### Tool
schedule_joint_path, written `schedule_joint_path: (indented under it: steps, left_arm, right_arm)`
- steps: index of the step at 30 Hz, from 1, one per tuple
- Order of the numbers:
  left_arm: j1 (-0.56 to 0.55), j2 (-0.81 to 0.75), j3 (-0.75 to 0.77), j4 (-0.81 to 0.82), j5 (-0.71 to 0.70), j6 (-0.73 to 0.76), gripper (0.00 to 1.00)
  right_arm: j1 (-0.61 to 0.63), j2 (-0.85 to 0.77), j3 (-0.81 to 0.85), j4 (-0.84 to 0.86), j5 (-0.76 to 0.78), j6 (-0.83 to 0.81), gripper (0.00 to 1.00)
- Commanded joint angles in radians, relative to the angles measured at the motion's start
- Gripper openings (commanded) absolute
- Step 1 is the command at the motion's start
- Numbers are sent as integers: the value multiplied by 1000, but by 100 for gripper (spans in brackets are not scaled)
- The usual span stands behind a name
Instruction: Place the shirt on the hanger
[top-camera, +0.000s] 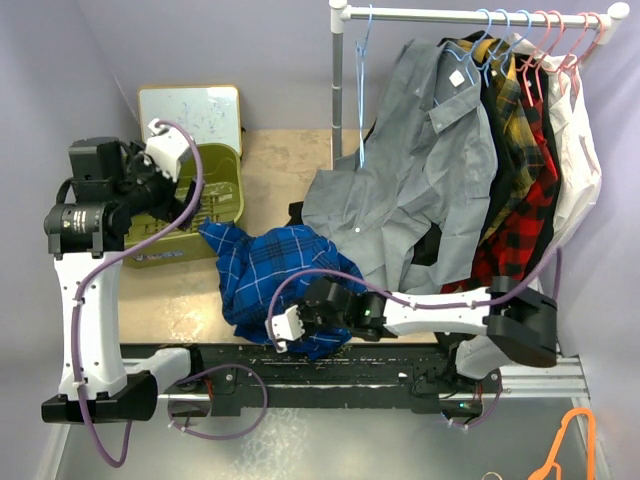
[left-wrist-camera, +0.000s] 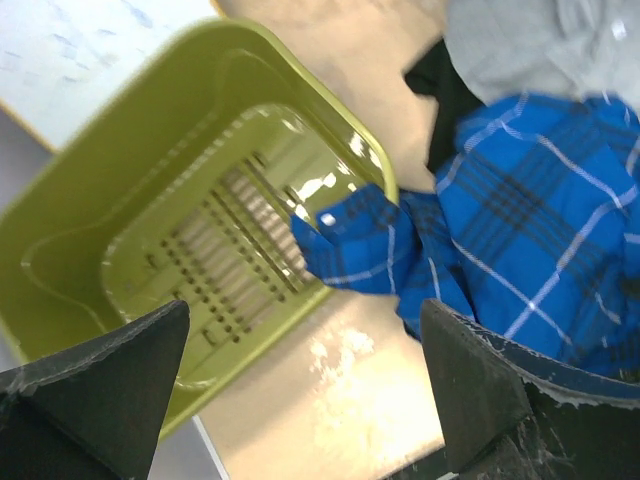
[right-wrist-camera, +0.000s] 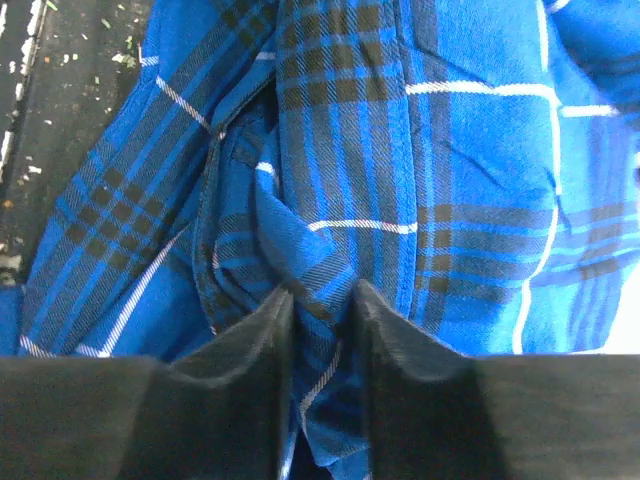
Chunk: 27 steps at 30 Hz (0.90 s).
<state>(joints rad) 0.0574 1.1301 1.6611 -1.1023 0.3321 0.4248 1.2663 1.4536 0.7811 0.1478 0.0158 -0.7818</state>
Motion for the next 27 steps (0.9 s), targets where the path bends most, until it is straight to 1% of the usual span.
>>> schedule_joint_path:
  steps: [1,2,3,4,5,7,8,9,10,11,15,18,19,20,22,23,24,25,26,27]
  left_arm:
    - [-2,-38,-94,-88,128,128,100]
    - [-2,-46,-112,-93,131,153,99]
    - [-2,-54,-130,-98,136,179,96]
    - [-2,-60,-149,-101,146,207,86]
    - [-2,-65,-163,-107,160,238,74]
    - [-1,-69,-187,-122,205,307,45]
    - [-2,-68,-200,-125,221,338,36]
    - [-2,-65,-208,-128,241,367,31]
    - [-2,-56,-212,-136,257,402,30]
    - [-2,-45,-212,-144,274,433,31]
    - [-4,13,-176,-235,362,575,49]
    - [-43,56,-167,-279,376,625,53]
    - [-73,70,-176,-287,357,627,55]
    - [-118,82,-192,-290,325,620,59]
    - [-238,89,-242,-285,242,592,71]
    - [-299,80,-271,-270,201,573,77]
    - [-352,64,-306,-249,169,559,82]
    - [-397,37,-340,-227,145,554,86]
    - [-431,14,-378,-202,123,551,90]
    - [-463,-8,-414,-178,90,546,93]
  right_arm:
    - [-47,12,57,115,39,-1,13]
    - [-84,-12,52,115,21,28,0]
    - [-127,-47,43,115,-4,62,0]
    - [-175,-92,28,116,-26,97,0]
    - [-213,-133,9,118,-38,125,0]
    - [-288,-207,-33,122,-10,174,0]
    - [-319,-228,-48,113,6,202,0]
    - [-348,-242,-57,97,24,241,0]
    - [-377,-249,-62,88,53,290,0]
    - [-406,-250,-63,79,83,345,0]
    - [-502,-236,-81,52,126,549,0]
    - [-570,-227,-94,60,168,707,0]
    - [-605,-235,-98,73,168,759,0]
    - [-645,-240,-96,84,167,823,0]
    - [-726,-244,-79,89,135,928,0]
    - [-760,-243,-67,89,116,972,2]
    - [-783,-245,-55,91,93,1005,12]
    - [-800,-253,-48,102,74,1034,35]
    - [-811,-268,-45,116,69,1064,62]
    - [-816,-291,-45,134,62,1081,91]
